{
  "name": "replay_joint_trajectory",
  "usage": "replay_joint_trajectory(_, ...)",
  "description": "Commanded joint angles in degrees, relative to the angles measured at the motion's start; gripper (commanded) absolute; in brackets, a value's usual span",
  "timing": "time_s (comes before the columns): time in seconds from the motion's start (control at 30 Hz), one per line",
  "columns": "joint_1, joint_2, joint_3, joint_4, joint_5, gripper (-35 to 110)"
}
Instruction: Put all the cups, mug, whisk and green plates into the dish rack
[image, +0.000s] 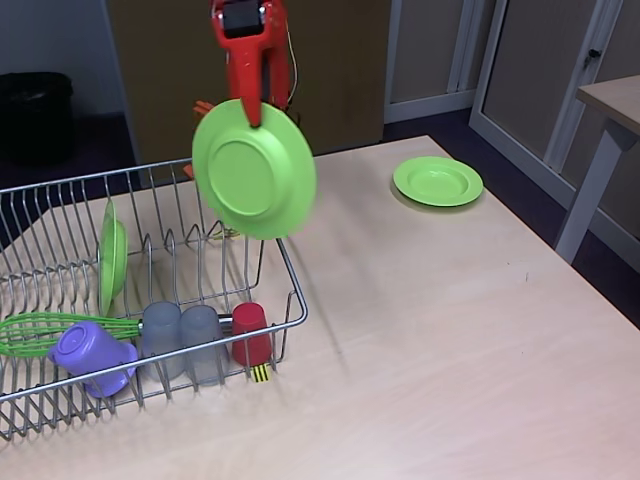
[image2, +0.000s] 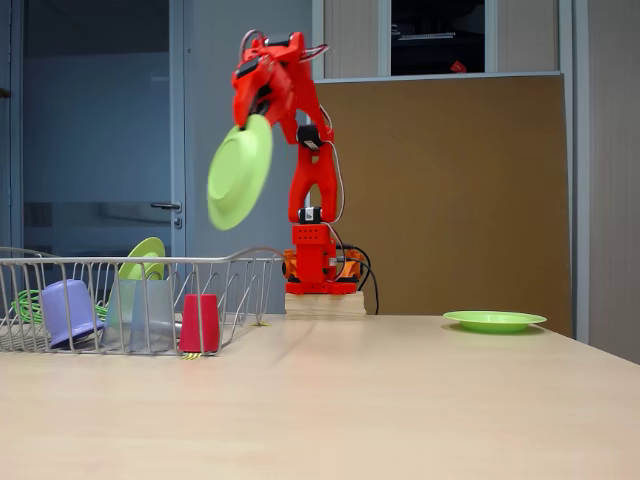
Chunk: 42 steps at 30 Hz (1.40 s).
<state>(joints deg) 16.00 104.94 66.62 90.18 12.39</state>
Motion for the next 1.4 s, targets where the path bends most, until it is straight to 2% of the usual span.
replay_joint_trajectory(0.0, 8.44, 6.77, 11.51, -7.21, -2.99, 0)
replay_joint_trajectory(0.3, 19.07, 7.03, 23.82, -14.85, -8.61, 0)
replay_joint_trajectory(1.0, 26.72, 3.34, 44.38, -26.37, -8.09, 0)
replay_joint_trajectory(1.23, 26.37, -0.26, 43.33, -24.17, -17.23, 22)
replay_joint_trajectory(1.37, 24.43, -0.26, 41.66, -23.29, -17.58, 23)
